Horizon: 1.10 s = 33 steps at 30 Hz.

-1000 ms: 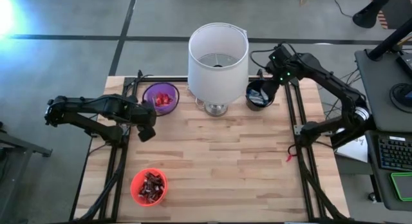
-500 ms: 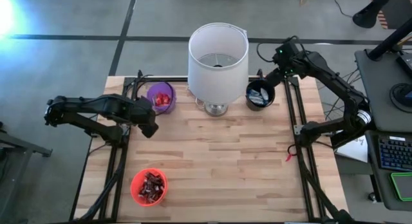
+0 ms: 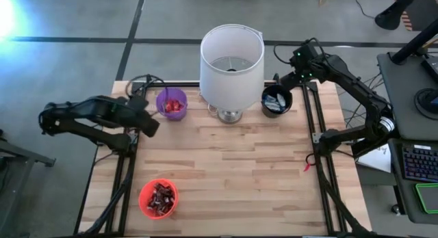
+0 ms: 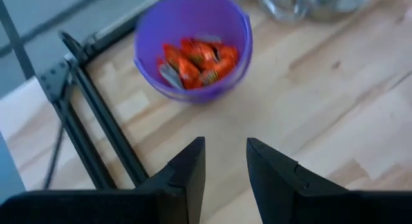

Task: Sort candy
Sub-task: Return to Home Position

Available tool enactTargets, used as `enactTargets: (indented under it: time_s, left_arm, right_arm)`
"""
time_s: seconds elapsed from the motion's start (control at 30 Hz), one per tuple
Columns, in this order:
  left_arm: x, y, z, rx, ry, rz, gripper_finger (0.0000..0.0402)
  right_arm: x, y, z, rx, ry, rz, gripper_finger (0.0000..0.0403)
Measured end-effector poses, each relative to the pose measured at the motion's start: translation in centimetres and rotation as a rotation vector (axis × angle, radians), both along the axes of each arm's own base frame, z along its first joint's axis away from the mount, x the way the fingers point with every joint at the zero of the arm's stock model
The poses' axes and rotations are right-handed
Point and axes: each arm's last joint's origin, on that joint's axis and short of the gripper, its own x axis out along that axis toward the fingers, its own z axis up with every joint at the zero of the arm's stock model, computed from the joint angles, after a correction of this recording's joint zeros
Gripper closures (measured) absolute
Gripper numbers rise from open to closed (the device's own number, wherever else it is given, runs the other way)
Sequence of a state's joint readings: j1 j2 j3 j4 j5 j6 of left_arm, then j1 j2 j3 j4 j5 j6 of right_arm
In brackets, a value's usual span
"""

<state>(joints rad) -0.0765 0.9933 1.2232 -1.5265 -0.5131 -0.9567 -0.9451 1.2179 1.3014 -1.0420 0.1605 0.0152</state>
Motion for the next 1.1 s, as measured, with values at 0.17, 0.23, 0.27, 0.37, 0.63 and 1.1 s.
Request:
enactTargets:
  time_s: [0.17,0.23,0.27,0.37,0.63,1.1]
  left_arm:
    - [-2.9,0.4,1.1,0.084,-0.080,-0.042,0.0307]
    - [-4.0,0.5,1.5,0.112,-0.110,-0.068,0.0307]
    - [-4.4,0.6,1.7,0.126,-0.127,-0.082,0.0307]
    - [-5.6,0.7,2.1,0.175,-0.205,-0.117,0.0307]
    - [-6.7,0.8,-0.5,0.274,-0.354,-0.228,0.0307]
    - [-5.4,0.3,-6.0,0.300,-0.784,-0.424,0.0307]
  right_arm:
    - [0.2,0.1,0.0,0.041,-0.068,-0.009,0.0265]
    - [0.2,0.1,0.0,0.048,-0.083,-0.033,0.0264]
    - [0.2,0.1,0.0,0.051,-0.092,-0.046,0.0264]
    - [0.2,0.1,0.0,0.062,-0.118,-0.090,0.0267]
    - [0.4,0.4,0.1,0.173,-0.275,-0.128,0.0271]
    - [0.5,1.4,0.8,0.332,-0.483,-0.199,0.0273]
